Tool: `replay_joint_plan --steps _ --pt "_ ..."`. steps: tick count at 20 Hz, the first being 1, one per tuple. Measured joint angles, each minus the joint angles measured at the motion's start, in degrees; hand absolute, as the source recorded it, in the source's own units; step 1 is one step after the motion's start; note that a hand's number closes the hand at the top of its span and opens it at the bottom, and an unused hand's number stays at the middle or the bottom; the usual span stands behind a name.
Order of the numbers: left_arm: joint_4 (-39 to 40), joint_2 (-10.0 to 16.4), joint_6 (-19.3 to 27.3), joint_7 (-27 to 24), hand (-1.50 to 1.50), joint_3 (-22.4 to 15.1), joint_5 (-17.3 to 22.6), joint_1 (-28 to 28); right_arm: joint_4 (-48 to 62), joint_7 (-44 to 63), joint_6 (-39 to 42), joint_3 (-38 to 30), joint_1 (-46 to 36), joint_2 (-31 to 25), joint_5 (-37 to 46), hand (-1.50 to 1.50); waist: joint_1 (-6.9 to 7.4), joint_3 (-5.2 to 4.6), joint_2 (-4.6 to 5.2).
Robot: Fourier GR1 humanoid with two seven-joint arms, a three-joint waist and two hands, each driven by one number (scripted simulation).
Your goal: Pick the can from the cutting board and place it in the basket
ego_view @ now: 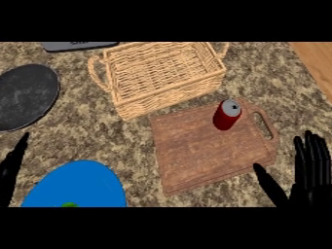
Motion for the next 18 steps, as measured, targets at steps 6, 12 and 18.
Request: replay_joint_plan --steps 6,12,18 --pt "-1.23 -0.48 -0.16 1.17 0.00 -1.20 -0.62 -0.58 -3.97 6.72 -2.68 4.86 12.87 4.81 14.76 -1.50 1.79 0.08 0.22" --pt "-2.19 -0.33 -1.00 2.51 0.00 -2.05 -1.16 -1.68 -9.87 19.20 -3.54 11.17 23.31 5.94 28.74 -1.50 3.87 0.23 0.56" --pt "-3.06 -1.85 -0.87 5.54 0.00 -3.95 -2.86 -4.49 -13.43 36.12 -0.49 19.74 24.91 6.22 44.21 -1.50 5.88 0.39 0.77"
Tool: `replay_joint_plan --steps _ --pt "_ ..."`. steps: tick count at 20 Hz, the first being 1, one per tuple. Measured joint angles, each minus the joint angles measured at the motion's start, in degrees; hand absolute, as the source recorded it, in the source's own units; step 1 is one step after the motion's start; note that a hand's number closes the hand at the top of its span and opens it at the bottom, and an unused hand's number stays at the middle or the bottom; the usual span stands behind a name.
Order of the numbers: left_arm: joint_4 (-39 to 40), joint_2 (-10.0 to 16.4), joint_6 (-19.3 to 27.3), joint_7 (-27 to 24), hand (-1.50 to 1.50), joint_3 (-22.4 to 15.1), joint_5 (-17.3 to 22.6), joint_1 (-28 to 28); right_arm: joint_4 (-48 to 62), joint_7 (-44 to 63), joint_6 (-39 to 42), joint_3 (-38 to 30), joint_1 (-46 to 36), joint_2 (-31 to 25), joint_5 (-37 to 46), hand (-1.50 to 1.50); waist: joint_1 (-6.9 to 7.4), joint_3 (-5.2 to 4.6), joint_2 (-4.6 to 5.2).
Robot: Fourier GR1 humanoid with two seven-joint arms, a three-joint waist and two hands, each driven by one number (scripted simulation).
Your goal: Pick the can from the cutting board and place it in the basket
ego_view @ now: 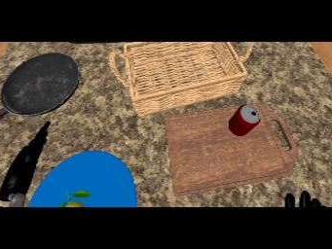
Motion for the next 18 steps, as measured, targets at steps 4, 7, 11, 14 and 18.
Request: replay_joint_plan --steps 4,7,11,14,18 --pt "0.30 -0.03 -1.05 0.13 0.00 0.00 -0.45 -0.52 0.10 12.54 5.41 5.39 -4.68 0.05 10.64 -1.50 1.32 0.07 0.03" --pt "0.53 -0.75 -1.62 0.45 0.00 0.01 -1.24 -1.21 2.51 20.41 9.20 8.17 -9.60 0.06 16.66 -1.50 2.04 0.13 0.03" --pt "-0.08 -1.93 -1.91 0.72 0.00 0.15 -2.81 -1.11 6.08 26.88 13.34 9.60 -16.07 0.05 20.30 -1.50 2.67 0.17 0.03" --pt "1.04 -2.66 -3.34 1.18 0.00 1.21 -3.45 -2.83 7.33 29.11 15.71 10.27 -19.18 0.04 21.30 -1.50 2.81 0.18 0.04" --pt "-0.15 -3.46 -4.25 2.29 0.00 2.37 -4.71 -2.60 8.99 29.96 17.44 9.69 -22.13 0.02 20.89 -1.50 2.98 0.20 0.03"
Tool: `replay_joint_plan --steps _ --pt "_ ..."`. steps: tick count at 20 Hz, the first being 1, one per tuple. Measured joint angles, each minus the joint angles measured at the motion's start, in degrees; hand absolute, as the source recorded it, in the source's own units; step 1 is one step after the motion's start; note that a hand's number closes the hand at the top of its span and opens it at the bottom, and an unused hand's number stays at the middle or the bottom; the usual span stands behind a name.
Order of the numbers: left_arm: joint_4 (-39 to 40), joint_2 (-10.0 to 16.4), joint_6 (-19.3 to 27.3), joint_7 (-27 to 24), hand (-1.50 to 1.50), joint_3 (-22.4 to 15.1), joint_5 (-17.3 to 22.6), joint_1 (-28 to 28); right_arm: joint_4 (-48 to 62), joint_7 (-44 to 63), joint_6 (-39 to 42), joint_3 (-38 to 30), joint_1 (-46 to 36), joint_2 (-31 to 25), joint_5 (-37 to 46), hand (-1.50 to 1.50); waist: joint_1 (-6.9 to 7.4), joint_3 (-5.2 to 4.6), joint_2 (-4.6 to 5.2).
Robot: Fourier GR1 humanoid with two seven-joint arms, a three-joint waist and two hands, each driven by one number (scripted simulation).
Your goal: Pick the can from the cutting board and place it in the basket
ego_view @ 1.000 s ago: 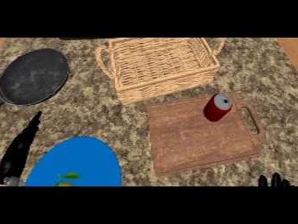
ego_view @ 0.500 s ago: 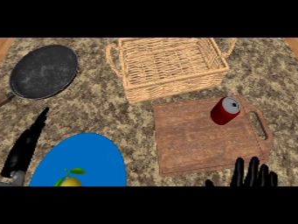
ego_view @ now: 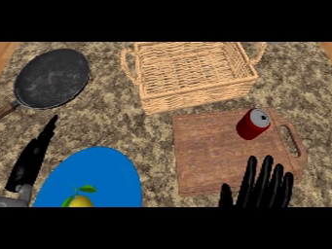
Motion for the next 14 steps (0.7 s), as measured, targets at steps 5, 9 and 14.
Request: replay_joint_plan --steps 5,9,14 --pt "0.34 -1.90 -0.51 -0.81 0.00 0.81 -1.93 0.77 1.98 0.72 2.88 -0.65 -5.64 -0.03 -2.25 -1.50 0.12 0.01 0.02" --pt "0.30 -2.17 -2.37 -0.44 0.00 2.36 -2.56 0.42 2.53 0.45 4.17 -1.76 -7.70 -0.04 -3.85 -1.50 0.12 0.00 0.02" --pt "2.45 -3.72 -2.87 -3.01 0.00 3.59 -4.12 0.84 6.91 0.90 3.96 -2.69 -9.24 -0.30 -5.03 -1.50 0.12 0.00 0.02"
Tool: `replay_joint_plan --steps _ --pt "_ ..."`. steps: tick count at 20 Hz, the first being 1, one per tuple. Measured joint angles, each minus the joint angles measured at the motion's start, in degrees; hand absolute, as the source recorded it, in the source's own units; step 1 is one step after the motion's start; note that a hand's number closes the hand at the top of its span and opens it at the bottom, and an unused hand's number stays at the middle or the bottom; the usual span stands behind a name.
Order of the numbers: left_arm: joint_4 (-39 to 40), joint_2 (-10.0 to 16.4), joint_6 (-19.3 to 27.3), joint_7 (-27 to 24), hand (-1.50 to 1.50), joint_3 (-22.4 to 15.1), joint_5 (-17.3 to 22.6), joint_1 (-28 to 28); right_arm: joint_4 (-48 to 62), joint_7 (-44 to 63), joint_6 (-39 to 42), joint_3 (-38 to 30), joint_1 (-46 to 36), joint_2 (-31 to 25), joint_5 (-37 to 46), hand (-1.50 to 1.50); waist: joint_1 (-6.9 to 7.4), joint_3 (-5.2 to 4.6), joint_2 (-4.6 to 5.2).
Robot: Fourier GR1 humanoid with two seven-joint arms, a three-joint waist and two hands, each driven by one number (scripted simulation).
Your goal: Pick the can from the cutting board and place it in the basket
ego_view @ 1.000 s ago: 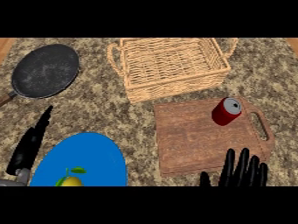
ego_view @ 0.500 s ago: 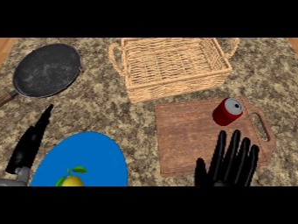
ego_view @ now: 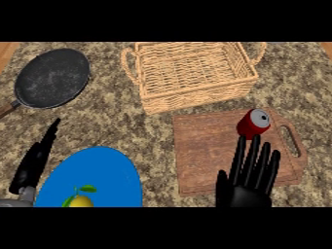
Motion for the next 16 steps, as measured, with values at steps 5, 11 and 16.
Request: replay_joint_plan --steps 5,11,16 --pt "-0.52 -0.61 -1.05 1.10 0.00 1.08 -0.96 -0.56 2.56 -0.35 -0.30 -2.41 -2.42 0.15 -2.99 -1.50 0.04 0.01 0.01" --pt "-0.99 -1.30 -2.47 2.42 0.00 2.43 -1.99 -1.88 7.91 -1.05 -2.30 -7.27 -6.45 -0.13 -6.92 -1.50 0.06 0.02 0.02" --pt "-3.88 -2.49 -2.84 3.91 0.00 2.86 -3.28 -0.40 10.73 -2.57 -5.07 -11.29 -7.94 -0.40 -10.25 -1.50 0.11 -0.05 -0.13"
